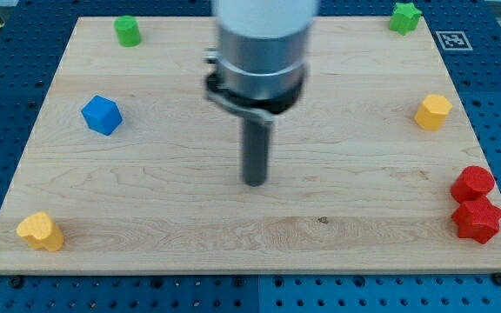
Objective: Point your arm to the yellow heart
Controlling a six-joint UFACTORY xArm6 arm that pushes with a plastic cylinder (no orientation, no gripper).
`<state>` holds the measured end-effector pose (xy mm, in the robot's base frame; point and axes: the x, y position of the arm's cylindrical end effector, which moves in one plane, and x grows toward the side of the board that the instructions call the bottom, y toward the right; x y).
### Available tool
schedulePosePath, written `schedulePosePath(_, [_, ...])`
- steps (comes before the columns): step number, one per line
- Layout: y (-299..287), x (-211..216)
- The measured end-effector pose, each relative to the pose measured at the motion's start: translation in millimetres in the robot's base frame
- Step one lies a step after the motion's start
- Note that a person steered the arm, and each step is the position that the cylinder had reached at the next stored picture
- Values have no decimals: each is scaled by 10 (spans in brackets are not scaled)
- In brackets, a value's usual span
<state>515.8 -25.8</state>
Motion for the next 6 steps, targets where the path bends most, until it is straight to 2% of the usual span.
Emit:
schedulePosePath(3, [-2442, -1])
schedulePosePath(4, [-2778, -6])
schedulePosePath(6, [-2720, 808])
